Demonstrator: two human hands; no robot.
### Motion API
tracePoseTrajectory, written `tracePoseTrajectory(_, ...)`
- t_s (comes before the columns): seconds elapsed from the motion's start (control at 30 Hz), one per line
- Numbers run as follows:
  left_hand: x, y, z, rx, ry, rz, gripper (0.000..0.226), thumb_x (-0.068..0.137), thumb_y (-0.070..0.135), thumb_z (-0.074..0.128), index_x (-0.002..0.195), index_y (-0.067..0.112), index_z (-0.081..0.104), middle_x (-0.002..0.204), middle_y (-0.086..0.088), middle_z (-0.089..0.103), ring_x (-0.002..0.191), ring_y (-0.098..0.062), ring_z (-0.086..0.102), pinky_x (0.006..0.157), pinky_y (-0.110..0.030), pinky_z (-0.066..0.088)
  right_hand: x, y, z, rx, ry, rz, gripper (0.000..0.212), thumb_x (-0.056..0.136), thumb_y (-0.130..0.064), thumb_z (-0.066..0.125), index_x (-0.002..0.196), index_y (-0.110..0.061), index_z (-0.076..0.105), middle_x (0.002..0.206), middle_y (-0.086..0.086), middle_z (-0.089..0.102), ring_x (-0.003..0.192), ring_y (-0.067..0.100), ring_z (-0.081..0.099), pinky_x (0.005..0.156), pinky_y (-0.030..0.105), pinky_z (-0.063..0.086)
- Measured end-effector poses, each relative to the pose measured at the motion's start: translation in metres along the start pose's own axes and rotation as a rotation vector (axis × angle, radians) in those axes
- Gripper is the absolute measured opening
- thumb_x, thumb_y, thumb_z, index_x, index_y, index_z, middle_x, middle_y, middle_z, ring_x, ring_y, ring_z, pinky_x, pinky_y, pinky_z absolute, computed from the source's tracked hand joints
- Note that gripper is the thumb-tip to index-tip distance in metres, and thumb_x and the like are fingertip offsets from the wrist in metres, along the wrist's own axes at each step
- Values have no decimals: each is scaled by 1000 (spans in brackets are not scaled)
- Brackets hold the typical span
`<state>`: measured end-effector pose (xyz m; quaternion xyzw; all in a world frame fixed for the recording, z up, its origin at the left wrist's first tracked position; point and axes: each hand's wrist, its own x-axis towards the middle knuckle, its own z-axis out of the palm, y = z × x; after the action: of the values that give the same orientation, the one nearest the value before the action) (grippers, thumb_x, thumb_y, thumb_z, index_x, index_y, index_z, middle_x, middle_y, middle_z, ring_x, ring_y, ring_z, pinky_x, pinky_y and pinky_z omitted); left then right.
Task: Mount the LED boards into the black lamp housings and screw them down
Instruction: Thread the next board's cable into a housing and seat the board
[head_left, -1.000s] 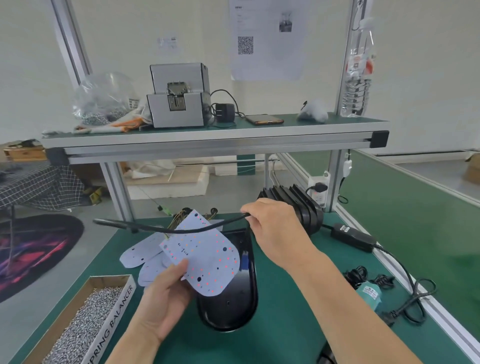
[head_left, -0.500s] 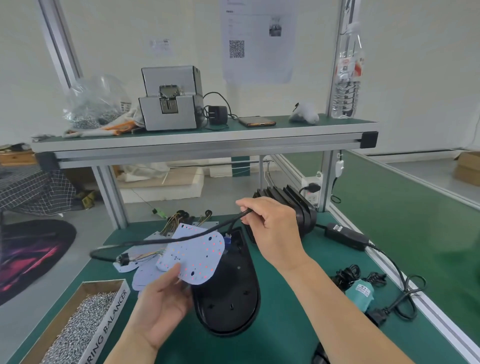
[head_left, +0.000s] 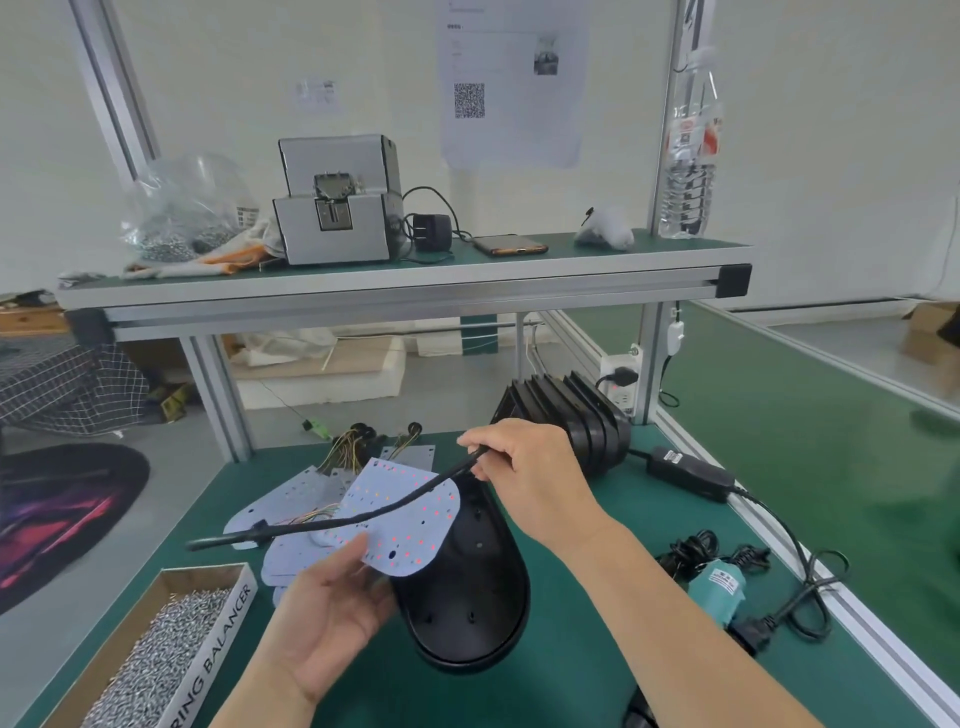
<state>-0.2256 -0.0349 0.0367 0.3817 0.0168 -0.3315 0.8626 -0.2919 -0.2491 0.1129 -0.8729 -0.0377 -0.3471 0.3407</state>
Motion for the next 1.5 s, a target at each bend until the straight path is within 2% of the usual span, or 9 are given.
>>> tracePoseTrajectory(0.27, -6, 3, 11, 89, -29, 10, 48, 85, 15, 59, 132, 5, 61, 131, -16, 65, 103, -28, 68, 88, -43, 55, 14, 8, 7, -405, -209, 60, 28, 95, -13, 58, 116, -22, 76, 114, 2, 69, 108, 25, 55, 94, 38, 47)
tracePoseTrajectory(0.4, -6, 13, 15, 55, 3, -14, 45, 83, 13, 61, 126, -2, 62, 113, -18, 72, 77, -25, 70, 68, -37, 63, 9, 27, -10, 599, -349, 499, 60, 83, -2, 64, 137, -29, 59, 139, 6, 52, 121, 13, 53, 91, 22, 48)
tracePoseTrajectory(0.5, -6, 16, 19, 57, -15, -9, 49, 82, 16, 63, 127, 0, 63, 118, -19, 70, 92, -28, 68, 86, -42, 59, -5, 42, -9, 1131, -318, 697, 65, 80, -3, 51, 144, -16, 51, 138, 13, 61, 125, 28, 59, 95, 41, 52)
tracePoseTrajectory(0.6, -7, 13, 30, 83, -61, 3, 42, 75, 16, 67, 114, 3, 74, 122, -19, 69, 98, -29, 72, 78, -44, 62, -24, 40, 19, 1005, -373, 681, 47, 92, 5, 43, 126, -15, 69, 129, 15, 68, 122, 37, 61, 108, 57, 44)
tracePoseTrajectory(0.8, -8, 14, 40, 162, -48, -46, 53, 75, 2, 59, 128, -4, 61, 123, -26, 66, 103, -42, 69, 80, -51, 60, -36, 28, 36, 860, -409, 633, 26, 88, -15, 63, 91, -32, 82, 98, -2, 79, 89, 13, 73, 79, 37, 61)
tracePoseTrajectory(0.97, -13, 21, 36, 202, 4, -39, 52, 75, 4, 63, 126, -7, 60, 125, -29, 64, 107, -41, 61, 86, -49, 58, -30, 55, 32, -457, -550, 286, 20, 96, -19, 49, 109, -18, 63, 121, 6, 68, 114, 33, 60, 92, 40, 50)
tracePoseTrajectory(1.07, -16, 19, 40, 191, 23, -26, 44, 78, 5, 61, 120, -6, 62, 121, -30, 65, 103, -39, 63, 101, -52, 48, -36, 69, 27, -818, -647, 345, 28, 98, -26, 42, 115, -14, 61, 123, 10, 58, 120, 34, 48, 96, 41, 38)
tracePoseTrajectory(1.13, -19, 14, 45, 211, 44, 13, 29, 80, 4, 59, 107, -5, 66, 104, -27, 72, 82, -35, 70, 84, -44, 57, -40, 76, 25, -969, -643, 368, 32, 95, -24, 44, 119, -13, 62, 124, 9, 52, 120, 31, 41, 96, 41, 34)
tracePoseTrajectory(1.5, -14, -5, 52, 471, 112, 198, 25, 99, 23, 56, 114, 7, 71, 109, -12, 75, 99, -30, 73, 86, -41, 55, -42, 69, 3, -696, -924, 496, 57, 91, -4, 38, 147, -17, 42, 150, 12, 33, 144, 33, 26, 119, 45, 25)
